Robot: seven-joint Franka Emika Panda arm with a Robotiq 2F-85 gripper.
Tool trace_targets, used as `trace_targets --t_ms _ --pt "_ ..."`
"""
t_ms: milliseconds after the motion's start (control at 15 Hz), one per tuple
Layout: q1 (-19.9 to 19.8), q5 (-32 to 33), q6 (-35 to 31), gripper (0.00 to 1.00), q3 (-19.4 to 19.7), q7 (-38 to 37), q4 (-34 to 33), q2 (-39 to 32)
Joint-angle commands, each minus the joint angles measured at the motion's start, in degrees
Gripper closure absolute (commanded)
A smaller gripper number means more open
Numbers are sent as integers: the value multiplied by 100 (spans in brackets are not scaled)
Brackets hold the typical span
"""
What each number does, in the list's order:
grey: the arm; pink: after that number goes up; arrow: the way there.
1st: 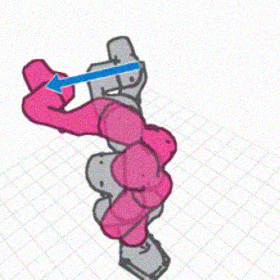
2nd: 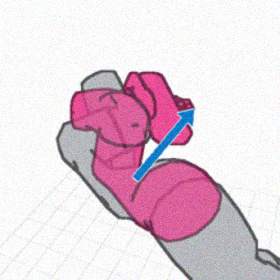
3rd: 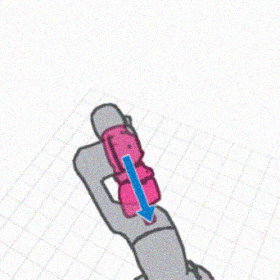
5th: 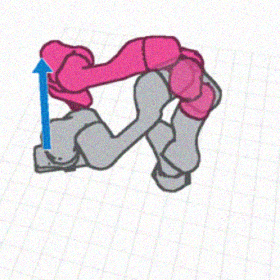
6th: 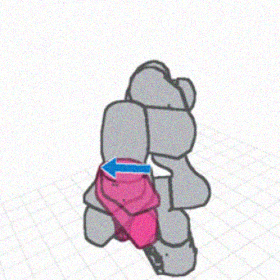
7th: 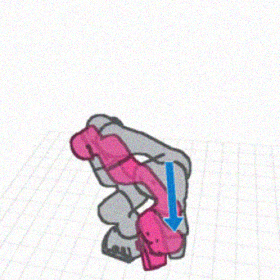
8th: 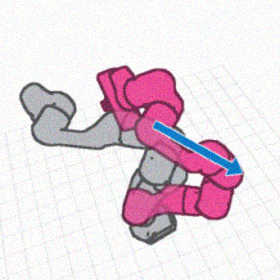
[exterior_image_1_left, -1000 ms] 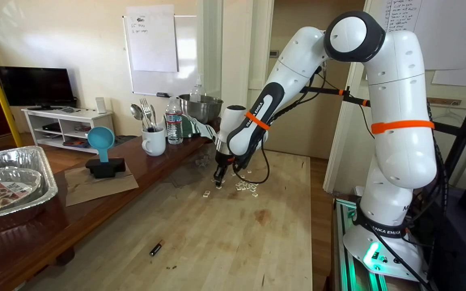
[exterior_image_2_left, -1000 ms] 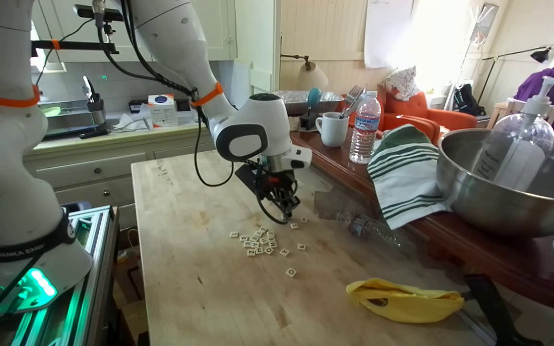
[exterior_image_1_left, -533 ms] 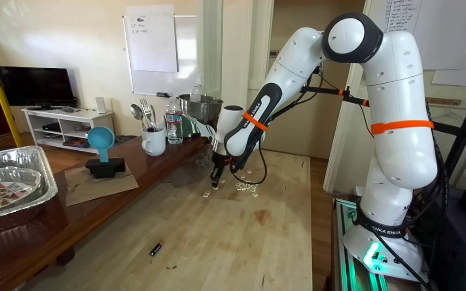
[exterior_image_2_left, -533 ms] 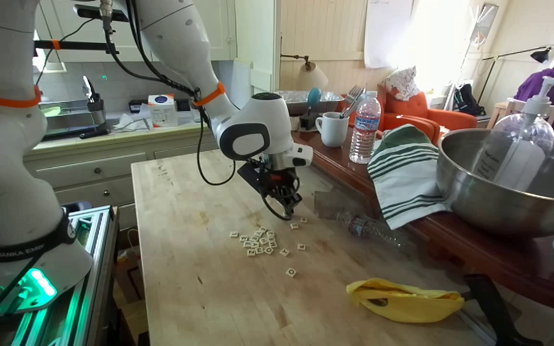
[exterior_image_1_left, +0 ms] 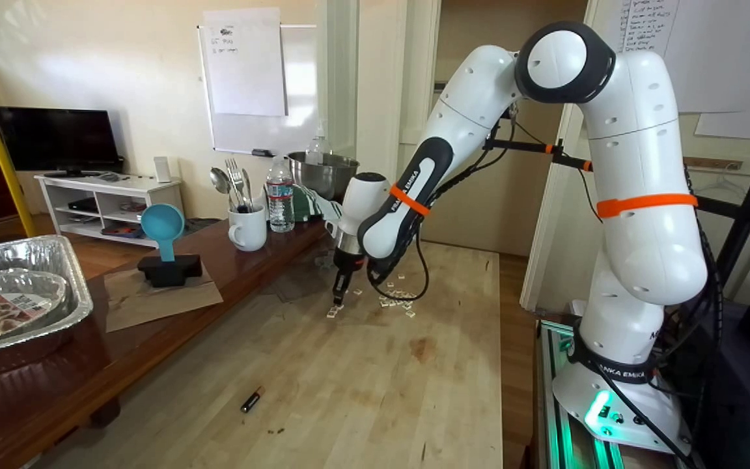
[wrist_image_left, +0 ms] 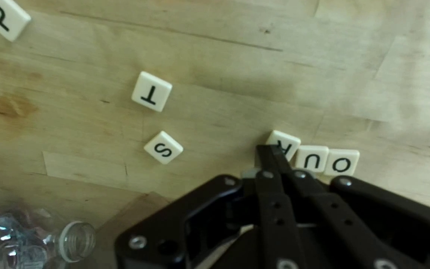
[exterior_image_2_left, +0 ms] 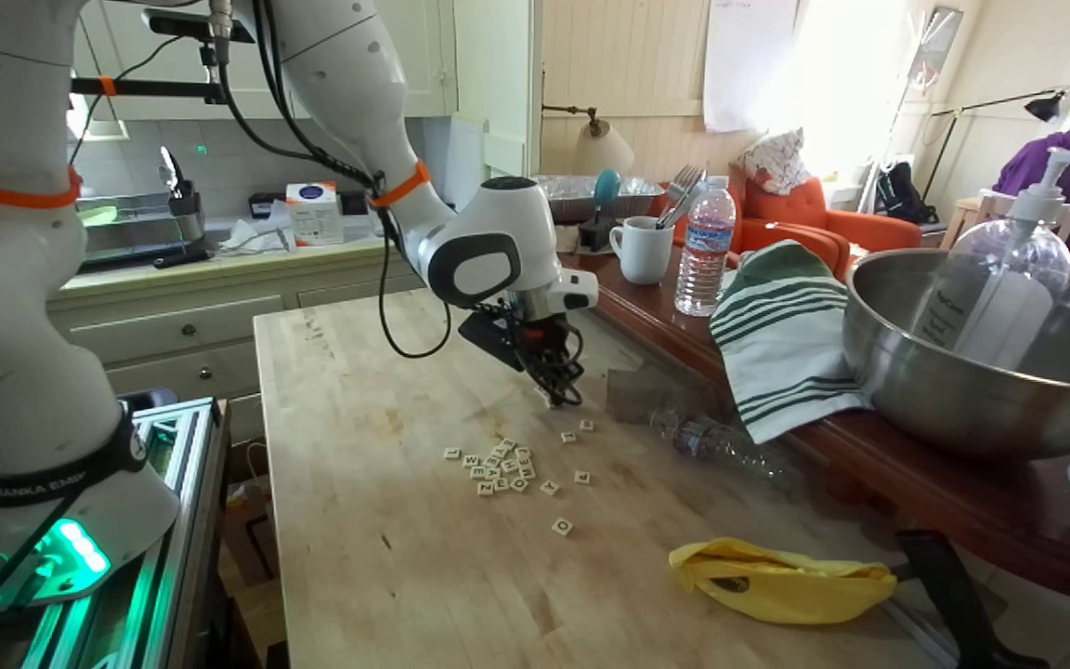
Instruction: Create a three letter word using the tiles.
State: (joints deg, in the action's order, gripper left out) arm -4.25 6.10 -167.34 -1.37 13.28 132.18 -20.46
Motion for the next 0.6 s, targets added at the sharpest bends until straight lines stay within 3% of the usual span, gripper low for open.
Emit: trace_targets --t_ms 0,533 --pt "117 300 -340 100 136 70 -57 -253" --pt "67 679 -504 100 78 447 -38 -301"
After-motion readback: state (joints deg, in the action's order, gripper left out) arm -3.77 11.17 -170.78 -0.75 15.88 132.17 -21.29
